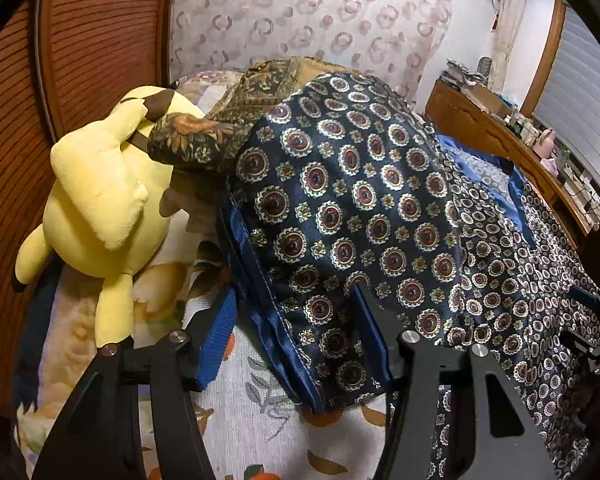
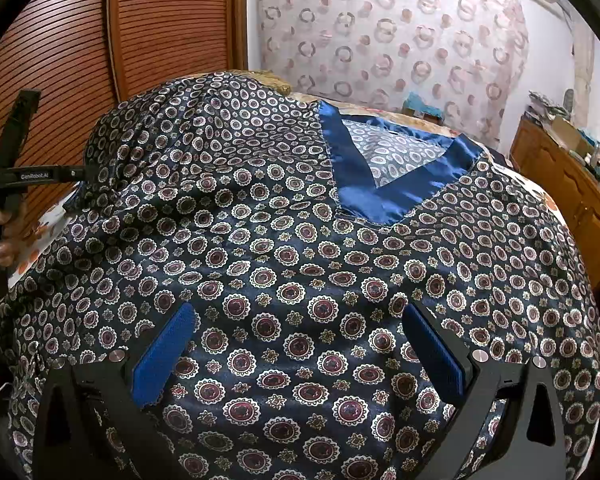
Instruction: Fold small clothes
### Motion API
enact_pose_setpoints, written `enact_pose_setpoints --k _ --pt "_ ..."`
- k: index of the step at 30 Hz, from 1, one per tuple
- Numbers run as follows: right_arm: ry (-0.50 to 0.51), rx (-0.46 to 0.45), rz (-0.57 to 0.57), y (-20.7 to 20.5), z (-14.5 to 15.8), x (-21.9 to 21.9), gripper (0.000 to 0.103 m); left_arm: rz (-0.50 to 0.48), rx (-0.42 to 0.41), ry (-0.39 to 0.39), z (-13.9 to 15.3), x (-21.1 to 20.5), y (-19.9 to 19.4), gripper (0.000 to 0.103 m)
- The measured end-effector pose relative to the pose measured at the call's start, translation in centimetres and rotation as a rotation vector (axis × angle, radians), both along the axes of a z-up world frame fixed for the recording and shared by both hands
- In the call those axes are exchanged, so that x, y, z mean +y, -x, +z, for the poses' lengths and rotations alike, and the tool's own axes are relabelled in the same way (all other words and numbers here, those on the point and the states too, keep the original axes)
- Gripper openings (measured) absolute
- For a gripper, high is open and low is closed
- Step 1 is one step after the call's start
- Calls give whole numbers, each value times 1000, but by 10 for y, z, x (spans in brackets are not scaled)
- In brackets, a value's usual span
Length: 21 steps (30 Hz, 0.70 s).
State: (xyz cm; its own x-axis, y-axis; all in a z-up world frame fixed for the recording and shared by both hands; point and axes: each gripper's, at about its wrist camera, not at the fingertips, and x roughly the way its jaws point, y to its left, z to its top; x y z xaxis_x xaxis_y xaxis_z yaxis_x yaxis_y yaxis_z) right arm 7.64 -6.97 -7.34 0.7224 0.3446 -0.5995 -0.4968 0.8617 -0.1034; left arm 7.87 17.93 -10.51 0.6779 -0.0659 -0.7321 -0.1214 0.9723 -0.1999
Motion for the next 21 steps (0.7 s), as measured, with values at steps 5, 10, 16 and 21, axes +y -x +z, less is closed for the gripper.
enact_pose_setpoints --k 5,10,16,21 --pt "3 28 4 -4 -2 1 103 -19 -25 11 6 5 1 11" --pt "-5 31 0 -5 -1 0 103 -42 -108 -6 33 -1 10 4" --pt "-17 37 -3 -6 -1 -2 103 -136 -207 -35 82 -34 8 4" --pt "-17 42 -4 -6 -2 -2 103 -255 -253 -72 118 -81 -9 4"
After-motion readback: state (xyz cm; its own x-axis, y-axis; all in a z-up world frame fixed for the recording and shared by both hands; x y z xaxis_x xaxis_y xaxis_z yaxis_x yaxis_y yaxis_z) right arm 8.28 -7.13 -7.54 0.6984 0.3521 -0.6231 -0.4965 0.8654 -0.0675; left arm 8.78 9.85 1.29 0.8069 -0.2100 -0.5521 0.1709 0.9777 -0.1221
